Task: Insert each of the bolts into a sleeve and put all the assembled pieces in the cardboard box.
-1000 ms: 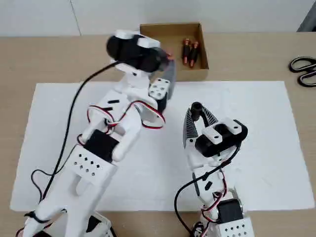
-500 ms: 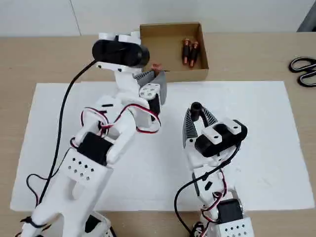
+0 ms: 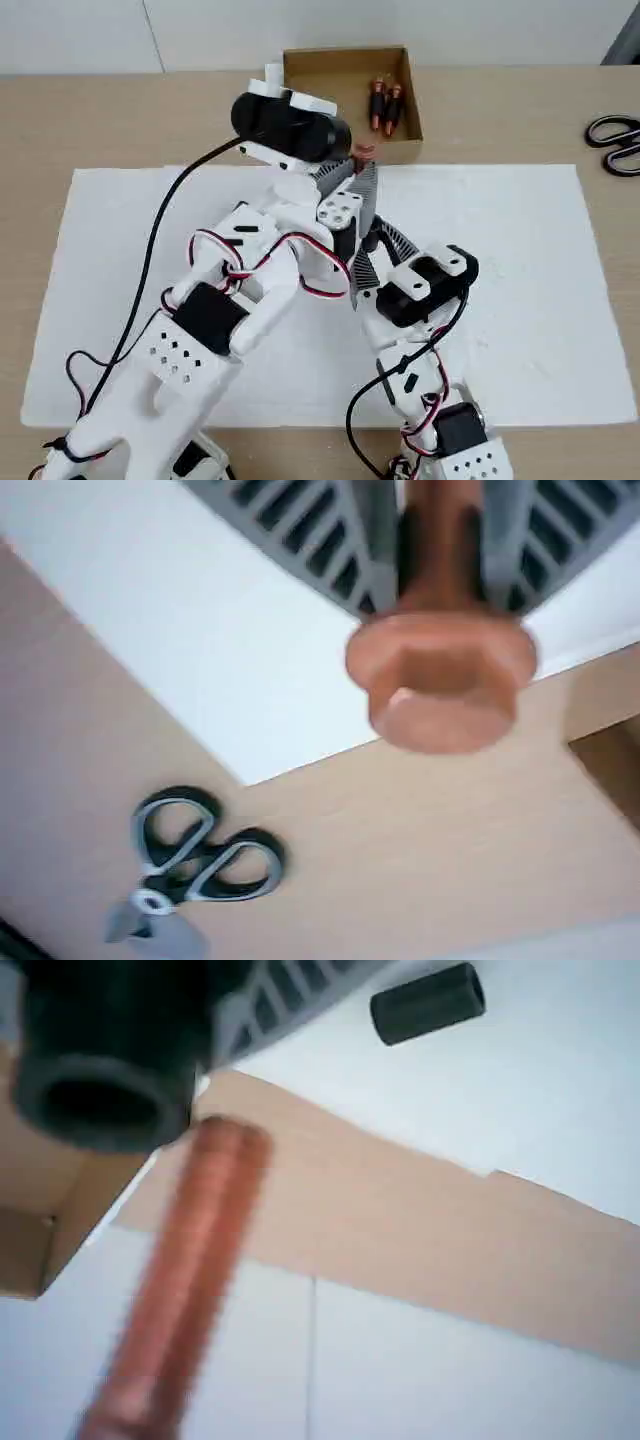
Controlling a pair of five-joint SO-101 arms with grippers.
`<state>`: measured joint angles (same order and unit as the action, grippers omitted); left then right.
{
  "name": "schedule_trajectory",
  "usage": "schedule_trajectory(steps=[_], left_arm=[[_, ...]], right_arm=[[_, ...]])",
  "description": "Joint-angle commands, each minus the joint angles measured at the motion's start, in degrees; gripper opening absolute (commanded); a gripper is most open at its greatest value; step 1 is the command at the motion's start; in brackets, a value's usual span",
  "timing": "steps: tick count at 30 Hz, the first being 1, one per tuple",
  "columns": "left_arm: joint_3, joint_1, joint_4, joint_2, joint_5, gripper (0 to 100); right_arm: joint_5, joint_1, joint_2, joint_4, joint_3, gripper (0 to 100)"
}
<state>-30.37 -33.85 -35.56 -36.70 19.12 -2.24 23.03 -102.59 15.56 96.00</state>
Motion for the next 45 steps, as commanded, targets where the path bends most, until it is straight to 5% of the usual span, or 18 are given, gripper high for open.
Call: schedule_trajectory(steps=[1, 12, 23, 45], left_arm=[[0.9, -1.9, 2.2, -2.5, -0.5, 1], [0.9, -0.7, 4.8, -2.4, -0.6, 1], [-7.3, 0.9, 17.1, -2.0, -0.6, 1], [-7.8, 0.5, 12.7, -2.5, -0.5, 1]], right_arm=[[-0.3, 0.7, -1.4, 0.0, 0.3, 0.4], [-0.3, 0.7, -1.4, 0.0, 0.3, 0.4], [-0.3, 0.7, -1.4, 0.0, 0.3, 0.4], [-0.3, 0.3, -1.4, 0.0, 0.3, 0.4]])
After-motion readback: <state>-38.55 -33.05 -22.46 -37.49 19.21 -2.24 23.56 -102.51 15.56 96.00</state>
